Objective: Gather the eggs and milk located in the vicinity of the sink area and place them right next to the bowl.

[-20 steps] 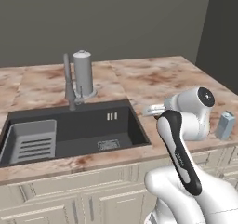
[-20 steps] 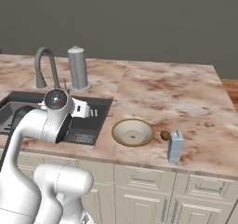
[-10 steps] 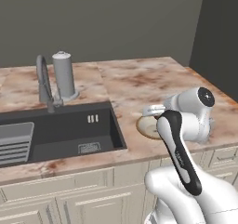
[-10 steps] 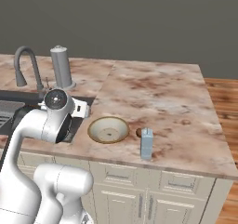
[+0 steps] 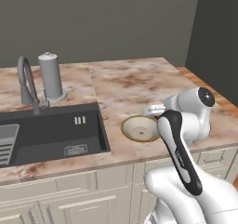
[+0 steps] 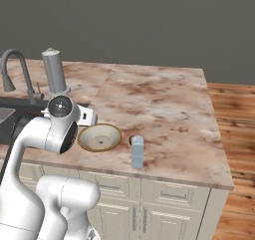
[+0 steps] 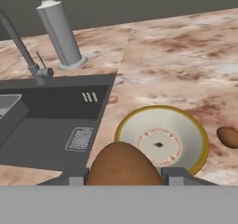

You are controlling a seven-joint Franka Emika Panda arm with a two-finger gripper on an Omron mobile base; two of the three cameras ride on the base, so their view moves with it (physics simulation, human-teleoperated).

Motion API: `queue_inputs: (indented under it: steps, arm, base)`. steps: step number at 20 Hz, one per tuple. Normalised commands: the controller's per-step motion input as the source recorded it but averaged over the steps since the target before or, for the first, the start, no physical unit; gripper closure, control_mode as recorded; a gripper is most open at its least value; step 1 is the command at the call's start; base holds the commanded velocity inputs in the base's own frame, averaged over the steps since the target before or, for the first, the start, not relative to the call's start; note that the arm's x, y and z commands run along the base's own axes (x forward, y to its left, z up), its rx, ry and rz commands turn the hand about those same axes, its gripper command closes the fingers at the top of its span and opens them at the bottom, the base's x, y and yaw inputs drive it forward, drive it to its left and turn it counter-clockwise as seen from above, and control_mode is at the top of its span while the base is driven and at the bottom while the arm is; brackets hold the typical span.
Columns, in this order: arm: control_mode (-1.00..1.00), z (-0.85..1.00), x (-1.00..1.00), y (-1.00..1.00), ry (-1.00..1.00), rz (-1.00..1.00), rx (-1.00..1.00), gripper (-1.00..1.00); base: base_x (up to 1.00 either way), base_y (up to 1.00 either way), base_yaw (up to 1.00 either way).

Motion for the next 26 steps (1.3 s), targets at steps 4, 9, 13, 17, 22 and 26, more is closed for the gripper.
queue_inputs:
  steps: [4,9,13,17,22,26]
  arm:
    - [1.00,0.00,0.00,0.00,0.00,0.00,0.00,1.00]
    - [1.00,0.00,0.00,0.00,0.00,0.00,0.00,1.00]
    - [-1.00,0.00,0.13,0.00,0.07,-0.04,0.00,1.00]
    - [-1.00,0.00,0.14,0.00,0.08,-0.15,0.00,1.00]
    - [-1.00,0.00,0.12,0.06,0.05,-0.22,0.00,1.00]
    - [-1.00,0.00,0.00,0.09,0.00,-0.25,0.00,1.00]
  base:
    - [0.19,-0.19,0.00]
    - [0.20,-0.10,0.00]
    - [0.05,-0.01,0.00]
    - [0.00,0.00,0.00]
    - [0.00,0.00,0.00]
    - [0.00,0.00,0.00]
